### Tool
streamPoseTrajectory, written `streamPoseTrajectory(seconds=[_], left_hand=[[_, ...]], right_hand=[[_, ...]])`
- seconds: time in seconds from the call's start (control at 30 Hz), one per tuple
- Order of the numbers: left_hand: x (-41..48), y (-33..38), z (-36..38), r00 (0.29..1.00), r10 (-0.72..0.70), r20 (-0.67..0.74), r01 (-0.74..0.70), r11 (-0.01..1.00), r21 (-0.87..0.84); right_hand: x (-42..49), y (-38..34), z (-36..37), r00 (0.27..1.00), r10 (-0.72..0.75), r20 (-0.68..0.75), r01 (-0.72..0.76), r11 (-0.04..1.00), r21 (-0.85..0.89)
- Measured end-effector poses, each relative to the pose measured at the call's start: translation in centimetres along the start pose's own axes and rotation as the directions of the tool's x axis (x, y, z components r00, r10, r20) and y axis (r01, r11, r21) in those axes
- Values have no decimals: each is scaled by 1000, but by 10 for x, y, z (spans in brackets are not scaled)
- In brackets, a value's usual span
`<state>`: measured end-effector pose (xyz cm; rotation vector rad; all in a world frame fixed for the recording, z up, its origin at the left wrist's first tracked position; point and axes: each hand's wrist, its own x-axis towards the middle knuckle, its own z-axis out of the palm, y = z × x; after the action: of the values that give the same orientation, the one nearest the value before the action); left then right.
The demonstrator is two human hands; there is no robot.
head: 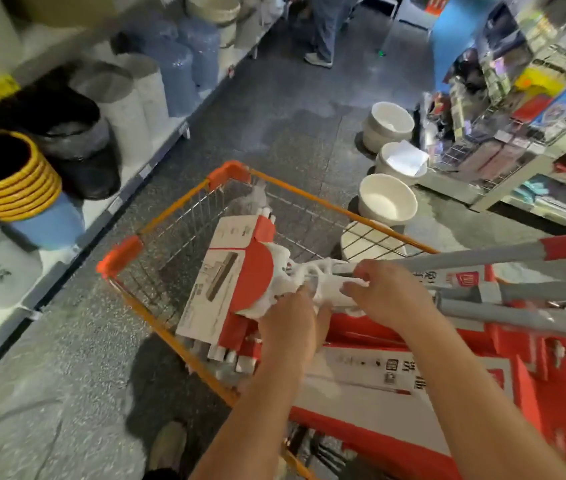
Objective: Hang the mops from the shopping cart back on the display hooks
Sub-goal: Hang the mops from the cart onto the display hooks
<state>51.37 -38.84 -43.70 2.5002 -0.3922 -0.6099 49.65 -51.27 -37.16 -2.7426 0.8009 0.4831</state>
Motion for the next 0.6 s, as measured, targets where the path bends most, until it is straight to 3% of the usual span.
streamPoseTrajectory(seconds=[0.17, 0.27, 0.43, 0.53, 0.6], left_hand=[[20, 11, 52, 966, -217, 139, 244, 942, -230], [24, 24, 68, 945, -305, 123, 323, 794, -514], [35, 34, 92, 889, -447, 101, 314, 434, -845], [43, 35, 102, 853, -460, 244, 288, 25, -957], [45, 38, 101, 826, -454, 333, 291, -162, -943]], right_hand=[[34, 22, 12, 998, -63, 30, 63, 998, -25], [48, 36, 20, 994, -93, 59, 95, 995, -33], [59, 45, 34, 991, -117, 63, 124, 986, -110], [66, 45, 37, 988, -135, 79, 143, 984, -104], [69, 44, 40, 985, -147, 85, 156, 982, -107]])
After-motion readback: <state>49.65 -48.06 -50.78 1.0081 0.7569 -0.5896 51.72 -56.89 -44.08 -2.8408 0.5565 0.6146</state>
